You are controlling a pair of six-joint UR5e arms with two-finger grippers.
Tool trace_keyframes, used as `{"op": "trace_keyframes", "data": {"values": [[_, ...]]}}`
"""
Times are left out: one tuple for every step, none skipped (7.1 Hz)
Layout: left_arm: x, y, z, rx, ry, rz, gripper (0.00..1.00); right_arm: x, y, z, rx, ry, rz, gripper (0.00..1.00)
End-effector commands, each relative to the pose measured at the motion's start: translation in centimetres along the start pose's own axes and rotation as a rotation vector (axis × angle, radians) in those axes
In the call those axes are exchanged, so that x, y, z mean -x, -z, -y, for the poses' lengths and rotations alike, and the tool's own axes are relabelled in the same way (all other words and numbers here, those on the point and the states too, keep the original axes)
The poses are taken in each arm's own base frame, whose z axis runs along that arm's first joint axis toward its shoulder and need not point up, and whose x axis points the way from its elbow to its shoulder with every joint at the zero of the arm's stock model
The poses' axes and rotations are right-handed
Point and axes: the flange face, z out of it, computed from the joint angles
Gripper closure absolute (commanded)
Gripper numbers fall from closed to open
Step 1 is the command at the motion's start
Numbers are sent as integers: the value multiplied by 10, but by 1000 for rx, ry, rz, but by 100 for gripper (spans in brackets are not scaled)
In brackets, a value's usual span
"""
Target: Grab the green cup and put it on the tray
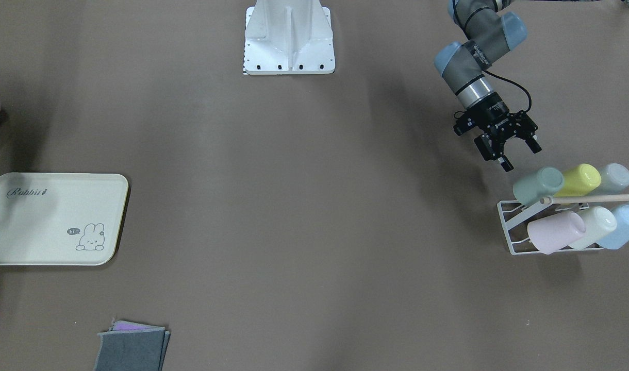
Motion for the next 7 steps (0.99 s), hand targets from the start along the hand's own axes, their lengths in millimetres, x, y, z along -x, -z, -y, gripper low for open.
{"op": "trace_keyframes", "data": {"values": [[4,-15,-1,34,5,-11,2,-9,38,1,-27,-16,114,100],[6,-21,-6,49,13,-15,2,-10,57,-3,-47,-11,155,100],[9,-23,-9,96,8,12,2,-17,70,-5,-54,19,214,100],[13,-27,-4,111,4,16,2,-24,84,-5,-67,42,259,100],[18,-32,-6,120,11,9,2,-22,95,-7,-81,48,278,100],[16,-39,-4,128,7,-1,2,-5,111,-10,-93,72,310,100],[15,-47,-10,140,12,-15,2,25,129,-16,-101,98,314,100]]}}
